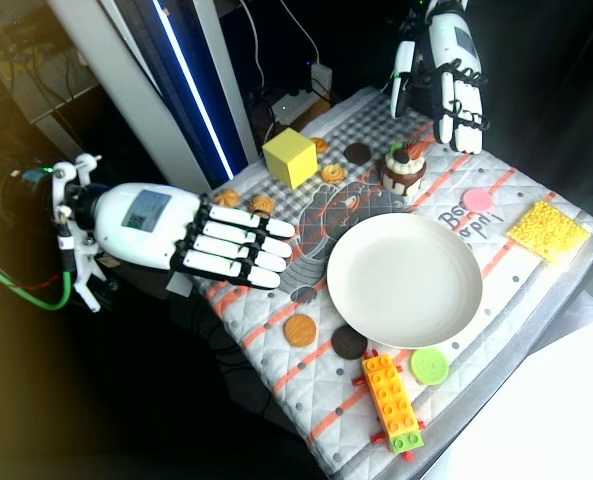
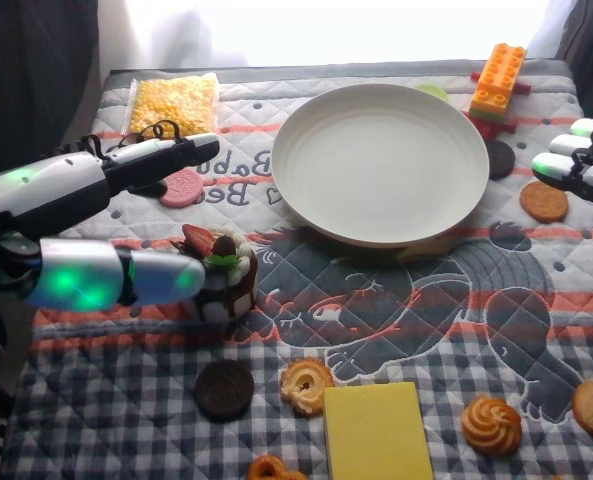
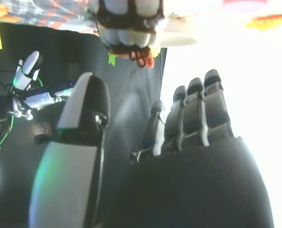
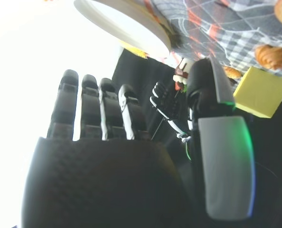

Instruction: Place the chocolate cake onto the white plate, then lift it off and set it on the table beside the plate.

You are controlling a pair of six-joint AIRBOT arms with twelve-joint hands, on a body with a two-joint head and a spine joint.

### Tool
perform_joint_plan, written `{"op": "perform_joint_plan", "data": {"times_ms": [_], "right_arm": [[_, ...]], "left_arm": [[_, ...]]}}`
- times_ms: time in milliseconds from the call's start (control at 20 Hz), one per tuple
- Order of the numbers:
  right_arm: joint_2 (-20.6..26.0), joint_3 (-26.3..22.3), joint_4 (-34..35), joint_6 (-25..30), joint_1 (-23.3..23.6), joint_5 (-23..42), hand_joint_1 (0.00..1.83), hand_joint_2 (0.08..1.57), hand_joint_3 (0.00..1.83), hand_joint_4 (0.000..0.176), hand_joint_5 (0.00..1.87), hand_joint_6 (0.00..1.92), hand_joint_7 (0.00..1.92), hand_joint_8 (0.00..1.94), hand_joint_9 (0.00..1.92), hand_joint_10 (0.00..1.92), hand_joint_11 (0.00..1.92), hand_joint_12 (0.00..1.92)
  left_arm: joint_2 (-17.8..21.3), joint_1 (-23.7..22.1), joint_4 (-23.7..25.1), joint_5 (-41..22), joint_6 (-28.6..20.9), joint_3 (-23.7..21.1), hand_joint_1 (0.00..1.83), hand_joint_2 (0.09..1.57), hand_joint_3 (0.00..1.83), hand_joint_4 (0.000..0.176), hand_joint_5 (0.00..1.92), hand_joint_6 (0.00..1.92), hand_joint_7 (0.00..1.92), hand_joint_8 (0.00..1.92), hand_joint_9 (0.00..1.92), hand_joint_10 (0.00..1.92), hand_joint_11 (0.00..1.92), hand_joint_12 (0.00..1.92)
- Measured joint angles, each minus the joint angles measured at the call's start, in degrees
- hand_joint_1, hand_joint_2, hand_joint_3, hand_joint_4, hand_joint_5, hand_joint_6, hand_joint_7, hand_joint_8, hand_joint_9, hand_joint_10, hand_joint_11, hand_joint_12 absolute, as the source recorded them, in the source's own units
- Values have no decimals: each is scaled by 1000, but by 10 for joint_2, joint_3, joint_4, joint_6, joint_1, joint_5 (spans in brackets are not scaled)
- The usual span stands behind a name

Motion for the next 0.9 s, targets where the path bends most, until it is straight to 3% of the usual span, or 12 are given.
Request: {"op": "perform_joint_plan", "data": {"times_ms": [50, 100, 250, 300, 450, 500, 550, 650, 700, 800, 850, 900], "right_arm": [[0, 0, 0, 0, 0, 0, 564, 1277, 2, 0, 0, 0, 0, 0, 0, 0, 0, 336], [0, 0, 3, 0, 0, 0, 575, 1277, 0, 0, 0, 0, 0, 0, 0, 0, 0, 349], [-1, 1, 4, 0, 0, 0, 523, 1285, 0, 0, 0, 0, 0, 0, 0, 0, 0, 617], [-5, 5, 4, 0, 0, 0, 524, 1282, 0, 0, 0, 0, 0, 0, 0, 0, 0, 721], [-7, 5, 7, 0, 0, -1, 518, 1293, 1, 0, 0, 0, 0, 0, 0, 0, 0, 799], [-7, 5, 7, 2, 0, 0, 493, 1298, 3, 0, 0, 0, 0, 0, 0, 0, 0, 802], [-7, 5, 7, 2, 0, -1, 485, 1293, 0, 0, 0, 0, 0, 0, 0, 0, 0, 802], [-7, 5, 8, 2, 0, -1, 487, 1302, 4, 0, 0, 0, 0, 0, 0, 0, 0, 801], [-7, 5, 8, 2, 0, -1, 506, 1304, 2, 0, 0, 0, 0, 0, 0, 0, 0, 710], [-7, 5, 10, 3, 0, 0, 496, 1311, 1, 0, 0, 0, 0, 0, 0, 0, 0, 485], [-8, 5, 11, 3, -1, -1, 488, 1315, 1, 0, 0, 0, 0, 0, 0, 0, 0, 399], [-8, 5, 12, 3, -1, 0, 476, 1315, 1, 0, 0, 0, 0, 0, 0, 0, 0, 376]], "left_arm": [[0, 0, 1, 0, 0, 0, 569, 1162, 3, 28, 12, 2, 0, 0, 0, 0, 0, 466], [-1, 0, 0, 0, 0, 0, 614, 1159, 0, 12, 23, 5, 0, 0, 0, 0, 0, 468], [-6, -1, 2, 7, 0, 3, 622, 1144, 0, 0, 4, 4, 0, 0, 0, 0, 0, 124], [-7, -4, 4, 18, 0, 4, 638, 1139, 0, 28, 0, 0, 0, 0, 0, 0, 0, 24], [-23, -29, 23, 54, 0, 18, 556, 1119, 0, 101, 0, 0, 0, 0, 0, 0, 0, 0], [-30, -38, 35, 70, 0, 21, 549, 1103, 0, 92, 0, 0, 0, 0, 0, 0, 0, 0], [-37, -46, 45, 85, 0, 26, 600, 1063, 0, 136, 0, 0, 0, 0, 0, 0, 0, 0], [-57, -59, 53, 119, 0, 38, 632, 1037, 0, 173, 0, 0, 0, 0, 0, 0, 0, 0], [-64, -66, 60, 138, 0, 46, 588, 1053, 0, 175, 0, 0, 0, 0, 0, 0, 0, 0], [-83, -79, 79, 178, 0, 61, 701, 1048, 0, 176, 0, 0, 0, 0, 0, 0, 0, 0], [-89, -82, 85, 195, 0, 62, 781, 1010, 46, 146, 0, 0, 0, 0, 0, 0, 0, 444], [-92, -83, 93, 207, 0, 62, 826, 1010, 37, 152, 38, 11, 33, 8, 48, 22, 0, 799]]}}
